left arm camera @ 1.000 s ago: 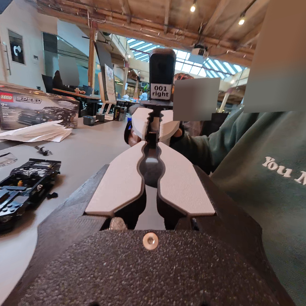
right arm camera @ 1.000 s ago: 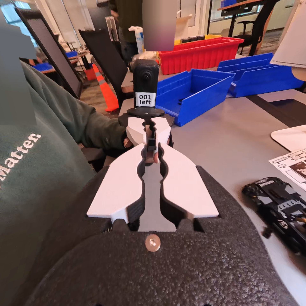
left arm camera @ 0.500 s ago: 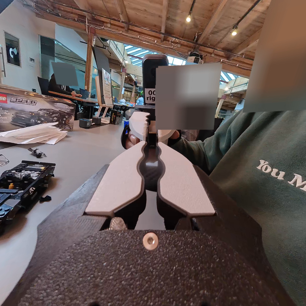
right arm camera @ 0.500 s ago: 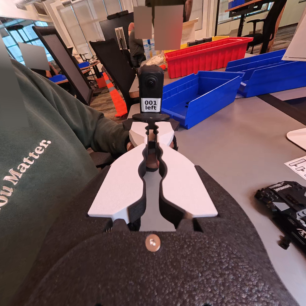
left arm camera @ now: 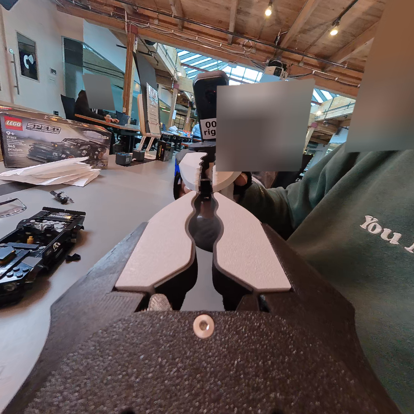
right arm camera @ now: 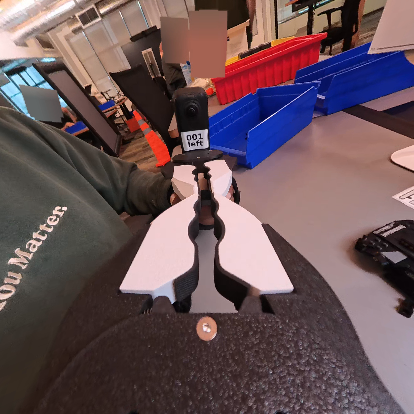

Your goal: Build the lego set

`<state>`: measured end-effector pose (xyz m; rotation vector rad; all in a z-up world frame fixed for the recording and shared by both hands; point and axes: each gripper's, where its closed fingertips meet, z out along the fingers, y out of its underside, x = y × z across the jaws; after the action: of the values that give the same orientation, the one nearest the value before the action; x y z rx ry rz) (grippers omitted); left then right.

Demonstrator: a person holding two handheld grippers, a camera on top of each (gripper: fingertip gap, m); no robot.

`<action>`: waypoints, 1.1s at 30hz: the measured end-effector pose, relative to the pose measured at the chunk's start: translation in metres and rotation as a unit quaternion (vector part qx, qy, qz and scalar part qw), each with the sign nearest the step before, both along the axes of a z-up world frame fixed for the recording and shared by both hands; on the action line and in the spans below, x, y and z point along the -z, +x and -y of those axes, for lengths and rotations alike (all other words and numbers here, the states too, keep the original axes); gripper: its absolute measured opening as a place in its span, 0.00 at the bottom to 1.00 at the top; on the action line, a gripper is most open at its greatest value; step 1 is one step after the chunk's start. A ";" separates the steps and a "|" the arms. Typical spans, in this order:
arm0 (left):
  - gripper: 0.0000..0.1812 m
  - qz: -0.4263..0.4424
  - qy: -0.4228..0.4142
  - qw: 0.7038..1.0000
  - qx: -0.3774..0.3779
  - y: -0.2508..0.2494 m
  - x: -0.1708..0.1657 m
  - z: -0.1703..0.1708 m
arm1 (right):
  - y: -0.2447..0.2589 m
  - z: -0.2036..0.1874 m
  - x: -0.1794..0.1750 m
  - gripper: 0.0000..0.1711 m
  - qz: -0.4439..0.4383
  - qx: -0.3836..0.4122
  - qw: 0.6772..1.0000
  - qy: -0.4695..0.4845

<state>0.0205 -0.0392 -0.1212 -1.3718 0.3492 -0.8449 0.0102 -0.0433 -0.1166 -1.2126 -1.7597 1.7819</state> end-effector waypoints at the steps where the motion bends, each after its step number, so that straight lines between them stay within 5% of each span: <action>1: 0.05 -0.002 -0.002 1.000 -0.001 0.000 0.001 0.000 | 0.000 -0.001 0.001 0.05 0.002 0.001 1.000 -0.002; 33: 0.04 -0.006 -0.031 0.999 0.035 0.010 0.010 0.001 | 0.004 0.003 0.007 0.05 0.004 -0.020 0.999 0.049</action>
<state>0.0301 -0.0406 -0.1316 -1.4291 0.3845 -0.9123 0.0143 -0.0465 -0.1237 -1.1538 -1.8646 1.6944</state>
